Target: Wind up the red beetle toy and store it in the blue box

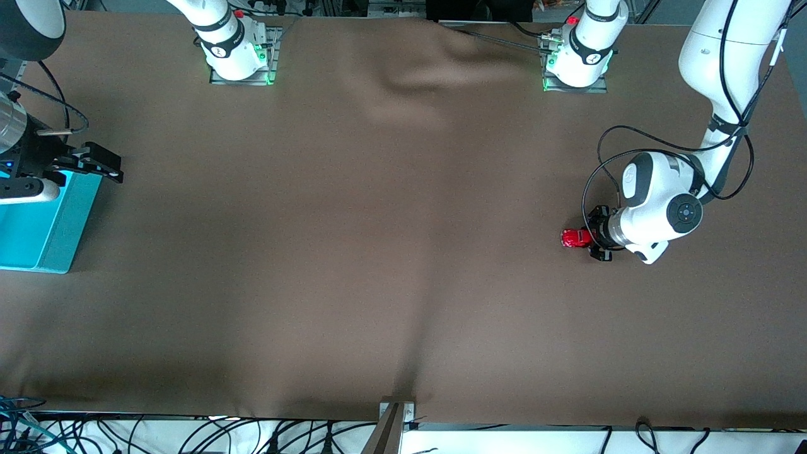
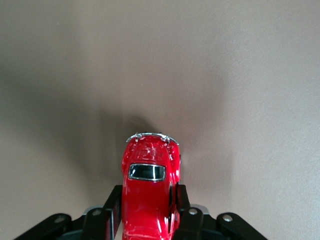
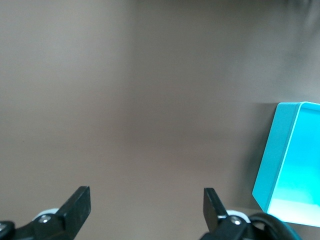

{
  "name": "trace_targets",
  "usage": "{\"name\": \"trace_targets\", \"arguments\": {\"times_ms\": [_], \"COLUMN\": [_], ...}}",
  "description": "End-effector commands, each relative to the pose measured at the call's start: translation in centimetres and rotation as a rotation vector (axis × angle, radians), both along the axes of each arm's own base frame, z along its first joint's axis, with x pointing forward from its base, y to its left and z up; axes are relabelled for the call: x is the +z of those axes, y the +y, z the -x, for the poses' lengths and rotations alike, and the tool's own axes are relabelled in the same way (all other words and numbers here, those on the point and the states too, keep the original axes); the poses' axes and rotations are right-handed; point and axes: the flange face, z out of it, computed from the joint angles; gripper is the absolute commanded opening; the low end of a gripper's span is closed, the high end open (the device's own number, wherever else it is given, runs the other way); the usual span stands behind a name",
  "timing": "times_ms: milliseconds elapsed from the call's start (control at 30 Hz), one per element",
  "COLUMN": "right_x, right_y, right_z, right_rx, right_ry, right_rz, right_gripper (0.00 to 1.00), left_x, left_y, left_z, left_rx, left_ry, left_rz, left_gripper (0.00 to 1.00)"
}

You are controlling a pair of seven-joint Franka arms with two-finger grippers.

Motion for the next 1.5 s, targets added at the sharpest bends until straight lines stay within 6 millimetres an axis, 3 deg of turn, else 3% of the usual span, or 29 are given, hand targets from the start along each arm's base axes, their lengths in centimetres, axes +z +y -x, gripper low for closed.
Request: {"name": "trace_targets", "arguments": {"times_ms": [0,767,1468], "right_x": [0.4,0.4,0.6], "right_y": [0.1,0.5,0.6], "right_z": [0.0,0.1,0.2], "right_rx": [-0.01,-0.003,0.0], "right_ry": [-0.002,0.001,0.001], "right_rz": [-0.01,-0.011,-0.008], "right_gripper": [1.0,1.0,1.0], "left_x": [-1.5,-2.1,-1.2], "left_y": [1.4,4.2,5.9], "left_z": [-0.4,-0.2,-0.6], "left_rx": [-0.041,-0.02,-0.017], "left_ry": [-0.003,0.005,-0.014], "left_rz": [-0.01,-0.004,-0.001], "left_gripper": [0.0,0.0,0.03]}}
